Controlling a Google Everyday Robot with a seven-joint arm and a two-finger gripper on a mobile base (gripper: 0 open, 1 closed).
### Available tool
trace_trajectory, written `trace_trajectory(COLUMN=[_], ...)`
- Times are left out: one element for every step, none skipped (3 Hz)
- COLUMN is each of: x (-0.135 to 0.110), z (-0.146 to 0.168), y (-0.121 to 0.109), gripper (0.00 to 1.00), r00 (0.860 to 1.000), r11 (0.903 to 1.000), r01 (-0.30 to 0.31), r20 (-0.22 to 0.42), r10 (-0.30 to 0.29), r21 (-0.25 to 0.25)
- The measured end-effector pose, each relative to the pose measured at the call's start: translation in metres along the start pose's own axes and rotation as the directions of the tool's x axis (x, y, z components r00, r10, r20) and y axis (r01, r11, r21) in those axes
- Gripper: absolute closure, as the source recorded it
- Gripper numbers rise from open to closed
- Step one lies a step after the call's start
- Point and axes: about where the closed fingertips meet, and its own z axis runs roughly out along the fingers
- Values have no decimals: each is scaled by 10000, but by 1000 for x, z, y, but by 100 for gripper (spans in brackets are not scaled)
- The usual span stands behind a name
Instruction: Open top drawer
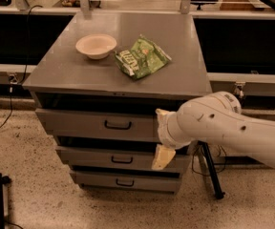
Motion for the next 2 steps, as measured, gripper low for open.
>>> trace_trajectory(x=[-6, -9], z=[17, 35], y=[-6, -13], gripper=[0, 0], r00=[9998, 9996], r11=[9995, 9984], r01=[195, 219], r20=[-95, -182], r10=[-197, -229], r21=[-250, -529])
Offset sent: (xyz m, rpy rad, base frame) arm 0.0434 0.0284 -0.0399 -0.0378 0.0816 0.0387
